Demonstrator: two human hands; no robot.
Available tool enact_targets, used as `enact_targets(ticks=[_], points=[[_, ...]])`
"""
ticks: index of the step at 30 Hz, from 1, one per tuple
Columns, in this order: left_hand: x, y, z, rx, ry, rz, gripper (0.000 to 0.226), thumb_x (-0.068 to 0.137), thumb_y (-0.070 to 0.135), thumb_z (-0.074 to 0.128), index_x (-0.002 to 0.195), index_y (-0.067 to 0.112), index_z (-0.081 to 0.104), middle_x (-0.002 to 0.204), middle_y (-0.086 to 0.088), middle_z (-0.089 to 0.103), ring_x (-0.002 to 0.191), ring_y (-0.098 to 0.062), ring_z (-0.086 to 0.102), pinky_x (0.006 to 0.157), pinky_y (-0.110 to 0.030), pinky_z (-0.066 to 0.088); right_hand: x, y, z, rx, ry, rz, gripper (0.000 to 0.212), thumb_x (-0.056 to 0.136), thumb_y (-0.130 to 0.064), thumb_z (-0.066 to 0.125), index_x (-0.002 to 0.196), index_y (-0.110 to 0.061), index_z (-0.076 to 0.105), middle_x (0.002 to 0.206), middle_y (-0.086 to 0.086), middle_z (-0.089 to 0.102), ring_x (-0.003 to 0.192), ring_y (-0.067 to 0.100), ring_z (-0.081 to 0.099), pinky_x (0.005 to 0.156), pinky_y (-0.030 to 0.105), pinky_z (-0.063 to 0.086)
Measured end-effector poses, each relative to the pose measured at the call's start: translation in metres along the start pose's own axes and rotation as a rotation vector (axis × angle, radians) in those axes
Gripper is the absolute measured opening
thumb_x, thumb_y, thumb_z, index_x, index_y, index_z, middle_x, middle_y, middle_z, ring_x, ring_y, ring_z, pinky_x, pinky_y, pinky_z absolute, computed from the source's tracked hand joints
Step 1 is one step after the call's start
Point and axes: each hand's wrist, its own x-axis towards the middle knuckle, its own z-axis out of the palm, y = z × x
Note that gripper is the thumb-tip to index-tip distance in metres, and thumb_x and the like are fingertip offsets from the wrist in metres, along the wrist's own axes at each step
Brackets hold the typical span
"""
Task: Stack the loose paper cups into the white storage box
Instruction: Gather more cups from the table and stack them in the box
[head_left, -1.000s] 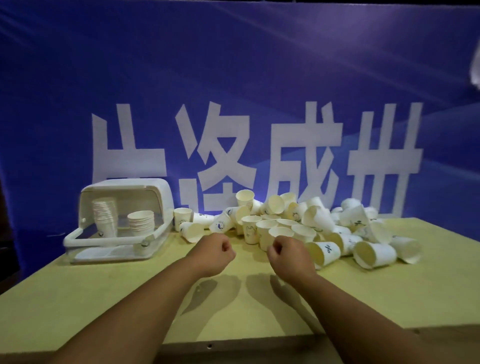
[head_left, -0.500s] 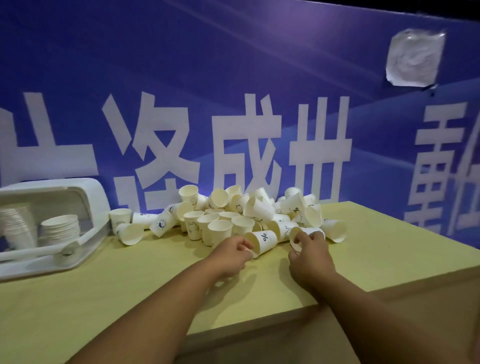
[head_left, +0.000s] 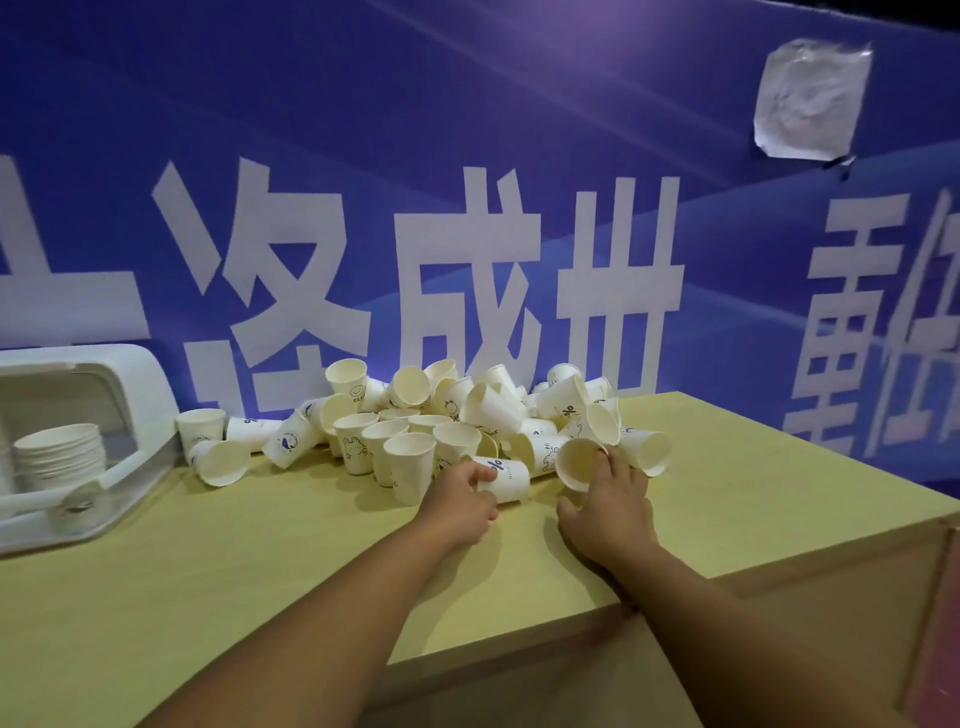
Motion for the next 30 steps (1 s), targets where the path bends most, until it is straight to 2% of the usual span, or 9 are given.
enact_targets(ticks=[3, 7, 9, 12, 15, 20, 25, 27, 30], points=[[-0.006, 0.001, -0.017, 0.061, 0.116, 0.075, 0.018, 0.092, 0.013, 0.062, 0.098, 0.029, 0.058, 0.108, 0.001, 0.066, 0.08, -0.022, 0.066, 0.062, -0.035, 0.056, -0.005, -0.006, -0.002, 0.087, 0.135, -0.007, 0.079, 0.084, -0.049, 0.064, 0.149, -0.018, 0.031, 0.151, 0.001, 0.034, 0.134, 0.028, 0.031, 0.107, 0.044, 0.04], [-0.018, 0.005, -0.044, 0.095, 0.213, 0.141, 0.027, 0.095, 0.029, 0.069, 0.109, 0.022, 0.047, 0.101, 0.007, 0.055, 0.081, -0.01, 0.056, 0.062, -0.028, 0.042, -0.011, -0.031, -0.004, 0.269, 0.228, -0.057, 0.061, 0.082, -0.048, 0.072, 0.133, -0.026, 0.048, 0.13, -0.006, 0.049, 0.122, 0.019, 0.041, 0.1, 0.038, 0.045], [-0.025, 0.005, -0.062, 0.105, 0.237, 0.162, 0.028, 0.093, 0.037, 0.07, 0.108, 0.022, 0.052, 0.099, 0.007, 0.058, 0.082, -0.012, 0.059, 0.064, -0.028, 0.043, -0.013, -0.051, -0.005, 0.37, 0.205, -0.082, 0.058, 0.08, -0.046, 0.078, 0.127, -0.026, 0.051, 0.123, -0.007, 0.051, 0.116, 0.016, 0.046, 0.094, 0.033, 0.046], [-0.032, -0.003, -0.093, 0.132, 0.265, 0.171, 0.032, 0.089, 0.045, 0.075, 0.09, 0.016, 0.062, 0.085, 0.006, 0.066, 0.078, -0.016, 0.061, 0.07, -0.033, 0.048, -0.018, -0.085, -0.004, 0.477, 0.145, -0.098, 0.063, 0.077, -0.044, 0.082, 0.127, -0.027, 0.047, 0.121, -0.008, 0.051, 0.114, 0.016, 0.049, 0.092, 0.034, 0.049], [-0.041, -0.014, -0.128, 0.162, 0.328, 0.166, 0.041, 0.085, 0.047, 0.079, 0.074, 0.016, 0.054, 0.07, 0.004, 0.055, 0.066, -0.017, 0.051, 0.063, -0.032, 0.041, -0.026, -0.12, 0.004, 0.521, 0.087, -0.134, 0.072, 0.076, -0.045, 0.083, 0.132, -0.03, 0.04, 0.128, -0.006, 0.052, 0.116, 0.016, 0.05, 0.095, 0.037, 0.052], [-0.059, -0.033, -0.186, 0.188, 0.452, 0.142, 0.043, 0.079, 0.038, 0.085, 0.07, 0.016, 0.049, 0.081, 0.003, 0.059, 0.07, -0.017, 0.053, 0.06, -0.03, 0.039, -0.038, -0.176, 0.026, 0.588, 0.036, -0.212, 0.082, 0.074, -0.049, 0.084, 0.138, -0.033, 0.036, 0.129, -0.007, 0.052, 0.116, 0.016, 0.052, 0.092, 0.035, 0.053], [-0.07, -0.056, -0.241, 0.229, 0.587, 0.133, 0.042, 0.075, 0.032, 0.09, 0.092, 0.021, 0.054, 0.119, 0.002, 0.048, 0.101, -0.019, 0.053, 0.075, -0.024, 0.042, -0.049, -0.236, 0.05, 0.692, -0.05, -0.255, 0.084, 0.075, -0.044, 0.085, 0.143, -0.034, 0.036, 0.139, -0.008, 0.053, 0.123, 0.016, 0.052, 0.099, 0.039, 0.051], [-0.072, -0.068, -0.263, 0.205, 0.633, 0.127, 0.055, 0.071, 0.033, 0.093, 0.108, 0.026, 0.053, 0.122, 0.004, 0.049, 0.106, -0.018, 0.055, 0.085, -0.029, 0.045, -0.053, -0.26, 0.06, 0.723, -0.085, -0.267, 0.085, 0.075, -0.043, 0.085, 0.145, -0.032, 0.037, 0.141, -0.007, 0.053, 0.124, 0.016, 0.052, 0.1, 0.039, 0.05], [-0.071, -0.085, -0.292, 0.118, 0.681, 0.112, 0.068, 0.071, 0.03, 0.093, 0.12, 0.031, 0.045, 0.121, 0.007, 0.055, 0.107, -0.018, 0.058, 0.087, -0.033, 0.049, -0.059, -0.296, 0.078, 0.757, -0.136, -0.284, 0.085, 0.076, -0.043, 0.085, 0.145, -0.031, 0.038, 0.142, -0.007, 0.052, 0.124, 0.016, 0.052, 0.1, 0.039, 0.05]])
